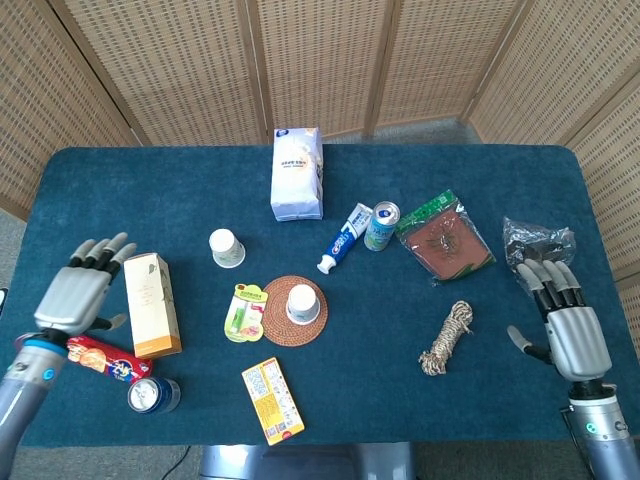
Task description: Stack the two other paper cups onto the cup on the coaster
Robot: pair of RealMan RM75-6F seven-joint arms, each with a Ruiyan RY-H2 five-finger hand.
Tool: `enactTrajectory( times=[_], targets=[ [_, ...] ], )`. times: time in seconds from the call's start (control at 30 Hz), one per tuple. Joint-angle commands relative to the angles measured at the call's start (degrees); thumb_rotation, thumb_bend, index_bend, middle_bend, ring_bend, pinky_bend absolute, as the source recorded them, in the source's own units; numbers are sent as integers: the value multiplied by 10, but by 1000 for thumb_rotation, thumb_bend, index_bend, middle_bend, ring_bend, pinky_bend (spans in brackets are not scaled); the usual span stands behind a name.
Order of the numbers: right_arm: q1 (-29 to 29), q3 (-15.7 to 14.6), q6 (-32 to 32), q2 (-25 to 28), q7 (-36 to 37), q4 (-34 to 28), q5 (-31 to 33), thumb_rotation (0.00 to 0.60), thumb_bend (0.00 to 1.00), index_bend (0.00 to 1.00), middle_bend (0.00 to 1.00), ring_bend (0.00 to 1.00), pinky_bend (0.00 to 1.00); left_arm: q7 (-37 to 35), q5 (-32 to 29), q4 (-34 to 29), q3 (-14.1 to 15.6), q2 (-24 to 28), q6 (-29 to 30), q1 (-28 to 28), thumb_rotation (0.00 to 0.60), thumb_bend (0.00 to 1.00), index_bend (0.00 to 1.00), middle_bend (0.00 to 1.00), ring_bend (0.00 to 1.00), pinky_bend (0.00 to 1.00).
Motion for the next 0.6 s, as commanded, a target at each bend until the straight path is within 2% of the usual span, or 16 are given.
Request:
enactTrajectory(
  times=[0.03,0.33,0.6],
  targets=[
    [-5,9,-5,4,11,0,8,600,280,31,0,0,97,60,-59,7,-13,-48,-19,-46,600,222,0,0,0,0],
    [-12,20,-13,12,33,-8,6,600,282,31,0,0,97,167,-231,79,-46,-170,-7,-146,600,223,0,0,0,0],
    [-16,26,-22,14,43,-10,2,600,281,31,0,0,96,238,-339,137,-70,-235,18,-223,600,223,0,0,0,0]
  ],
)
